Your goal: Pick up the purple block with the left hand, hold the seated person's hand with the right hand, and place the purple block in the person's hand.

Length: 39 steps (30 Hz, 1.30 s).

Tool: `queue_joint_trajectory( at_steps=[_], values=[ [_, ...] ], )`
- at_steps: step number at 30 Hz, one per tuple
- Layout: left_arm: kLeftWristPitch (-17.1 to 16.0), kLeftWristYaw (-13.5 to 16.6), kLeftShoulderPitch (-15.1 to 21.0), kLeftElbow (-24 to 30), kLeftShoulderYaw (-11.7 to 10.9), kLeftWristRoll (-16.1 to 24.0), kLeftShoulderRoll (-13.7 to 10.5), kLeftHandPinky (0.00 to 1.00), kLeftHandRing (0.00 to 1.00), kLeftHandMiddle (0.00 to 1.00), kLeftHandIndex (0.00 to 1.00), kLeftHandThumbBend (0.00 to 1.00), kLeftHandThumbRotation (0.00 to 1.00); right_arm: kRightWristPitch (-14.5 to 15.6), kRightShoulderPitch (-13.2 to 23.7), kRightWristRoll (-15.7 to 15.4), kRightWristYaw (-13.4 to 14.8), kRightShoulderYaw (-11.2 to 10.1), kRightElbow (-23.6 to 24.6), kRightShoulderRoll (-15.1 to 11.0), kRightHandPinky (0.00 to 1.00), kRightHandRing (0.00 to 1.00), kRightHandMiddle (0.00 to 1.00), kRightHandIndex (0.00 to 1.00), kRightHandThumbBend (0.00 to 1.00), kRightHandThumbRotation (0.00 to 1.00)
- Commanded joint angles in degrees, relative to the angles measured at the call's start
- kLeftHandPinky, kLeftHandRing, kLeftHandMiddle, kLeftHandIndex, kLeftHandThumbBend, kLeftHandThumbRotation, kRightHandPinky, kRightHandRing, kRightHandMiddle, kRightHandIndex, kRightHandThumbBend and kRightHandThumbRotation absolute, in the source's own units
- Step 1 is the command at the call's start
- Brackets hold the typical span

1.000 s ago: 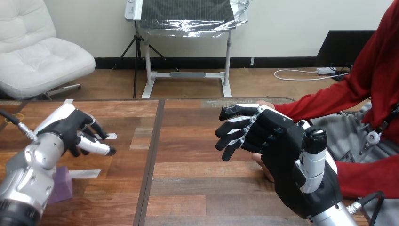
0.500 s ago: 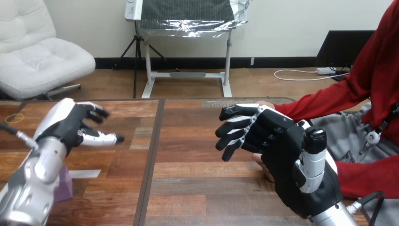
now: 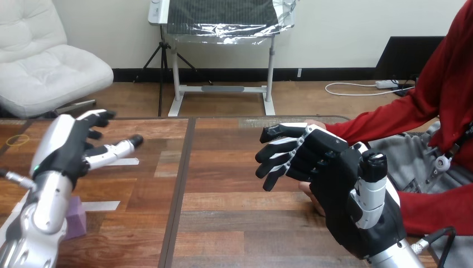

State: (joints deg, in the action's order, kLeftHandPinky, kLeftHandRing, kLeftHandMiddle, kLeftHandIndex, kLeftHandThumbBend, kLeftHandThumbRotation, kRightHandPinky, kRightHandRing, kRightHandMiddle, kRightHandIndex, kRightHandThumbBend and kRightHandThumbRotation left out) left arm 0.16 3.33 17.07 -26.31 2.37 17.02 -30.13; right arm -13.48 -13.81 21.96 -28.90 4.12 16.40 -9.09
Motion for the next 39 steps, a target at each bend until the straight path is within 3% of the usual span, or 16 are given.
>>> queue_joint_trajectory(
  at_steps=[1, 18, 39],
  values=[
    [-3.00, 2.59, -0.02, 3.15, -2.75, -1.29, 1.22, 0.78, 0.87, 0.86, 0.84, 0.60, 0.59, -1.70, 3.54, 0.21, 0.14, -0.95, 0.93, 0.58, 0.41, 0.54, 0.60, 0.65, 0.91, 1.00],
    [-7.07, 4.68, -2.91, 1.56, -6.99, -5.67, 3.99, 0.83, 0.88, 0.88, 0.85, 0.61, 0.61, -1.40, 3.66, 0.40, 0.34, -1.30, 1.01, 0.43, 0.40, 0.53, 0.60, 0.65, 0.91, 1.00],
    [-9.72, 6.09, -4.98, -2.74, -10.42, -9.33, 6.27, 0.74, 0.84, 0.89, 0.86, 0.54, 0.65, -1.14, 3.71, 0.42, 0.17, -1.42, 1.19, 0.29, 0.40, 0.53, 0.60, 0.65, 0.92, 1.00]
  ],
)
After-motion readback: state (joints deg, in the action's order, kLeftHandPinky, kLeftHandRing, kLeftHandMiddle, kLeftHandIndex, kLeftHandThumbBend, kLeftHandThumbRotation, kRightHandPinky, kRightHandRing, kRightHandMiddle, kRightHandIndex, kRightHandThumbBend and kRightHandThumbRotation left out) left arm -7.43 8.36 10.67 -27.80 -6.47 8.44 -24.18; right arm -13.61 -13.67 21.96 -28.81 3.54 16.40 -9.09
